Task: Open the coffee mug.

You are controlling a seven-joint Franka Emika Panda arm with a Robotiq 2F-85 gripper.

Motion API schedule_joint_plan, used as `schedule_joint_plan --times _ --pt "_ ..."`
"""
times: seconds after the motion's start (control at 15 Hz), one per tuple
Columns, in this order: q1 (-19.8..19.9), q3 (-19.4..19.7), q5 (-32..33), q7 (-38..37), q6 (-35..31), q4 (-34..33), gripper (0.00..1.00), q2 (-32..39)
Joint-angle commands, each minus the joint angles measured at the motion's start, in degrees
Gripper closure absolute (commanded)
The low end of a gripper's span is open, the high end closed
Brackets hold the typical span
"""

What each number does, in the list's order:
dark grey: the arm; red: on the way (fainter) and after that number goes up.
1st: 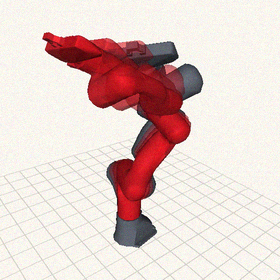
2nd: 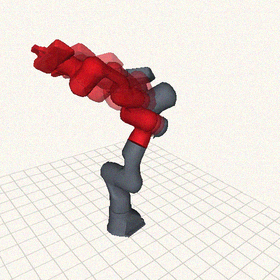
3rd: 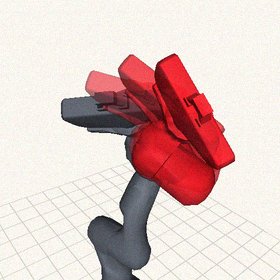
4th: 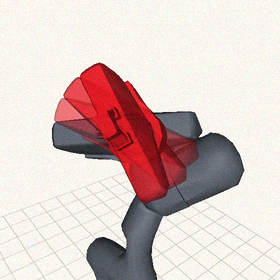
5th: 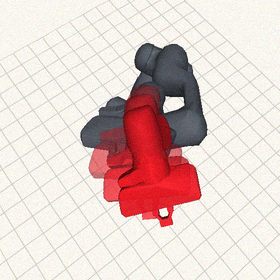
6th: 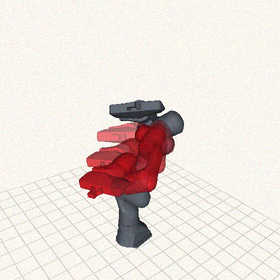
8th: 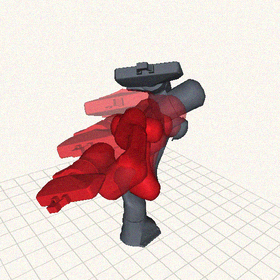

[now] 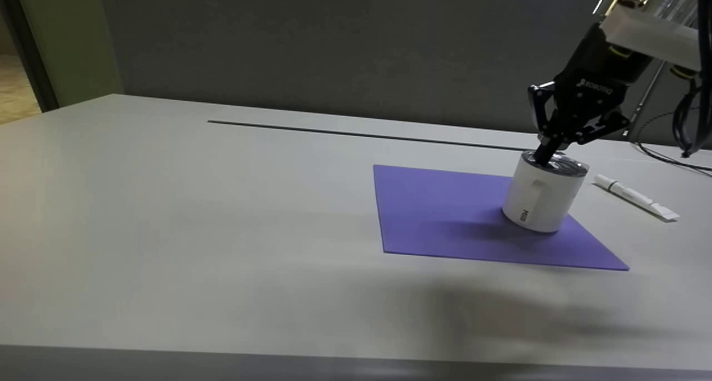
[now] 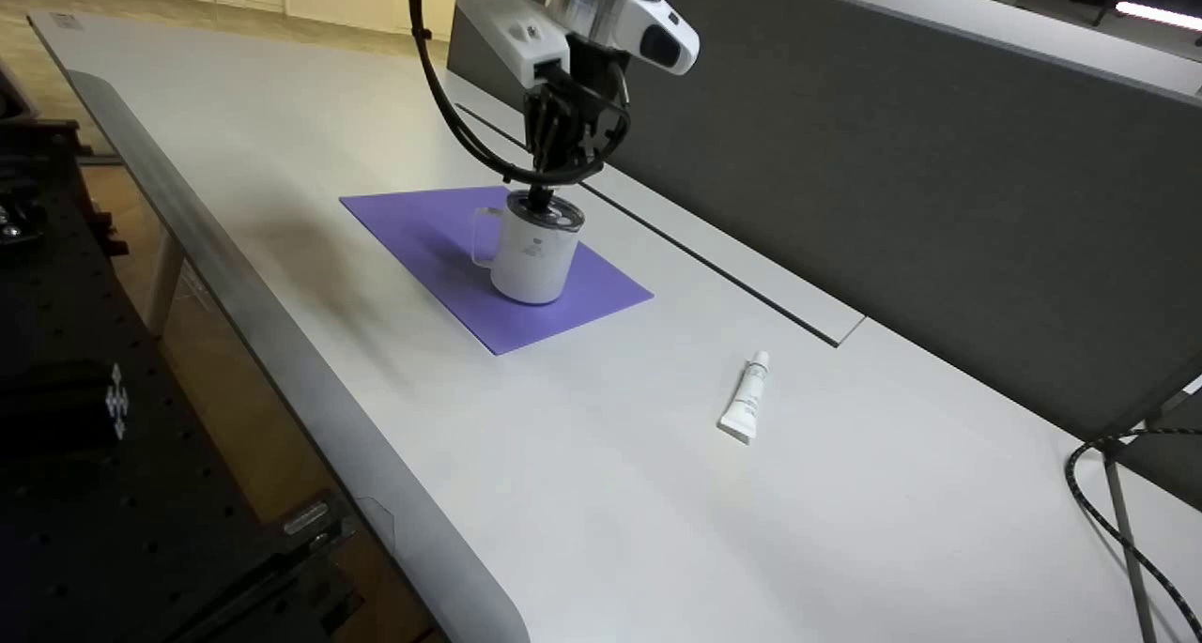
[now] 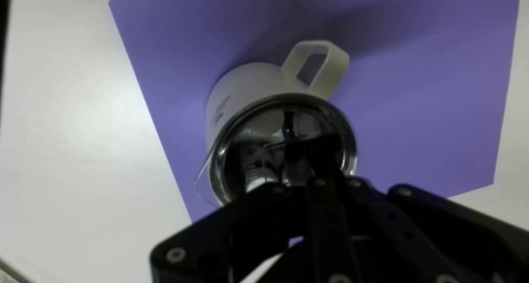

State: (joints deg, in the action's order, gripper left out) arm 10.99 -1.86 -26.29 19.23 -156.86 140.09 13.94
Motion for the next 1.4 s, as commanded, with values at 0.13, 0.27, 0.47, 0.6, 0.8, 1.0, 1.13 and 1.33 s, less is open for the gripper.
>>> schedule_joint_plan --times 0.13,0.27,0.47,0.6,0.8,1.0,1.13,1.33 --pt "-0.22 0.79 3.48 -1.85 0.61 -1.20 1.00 1.81" --pt "-0.44 0.98 5.00 -2.05 0.24 -1.04 1.00 1.94" --pt "-0.63 1.24 7.15 -2.54 0.02 -0.91 1.00 1.98" --pt "-0.79 1.65 8.92 -2.96 -0.29 -0.83 1.00 1.93" --pt "-0.88 2.14 11.22 -3.79 -0.32 -0.87 1.00 1.79" --pt "-0.86 2.55 12.46 -4.13 -0.28 -0.84 1.00 1.63" --pt "-0.81 2.46 12.78 -4.31 -0.28 -0.85 1.00 1.69" --pt "-0.37 1.74 11.41 -3.48 0.11 -1.25 1.00 2.03"
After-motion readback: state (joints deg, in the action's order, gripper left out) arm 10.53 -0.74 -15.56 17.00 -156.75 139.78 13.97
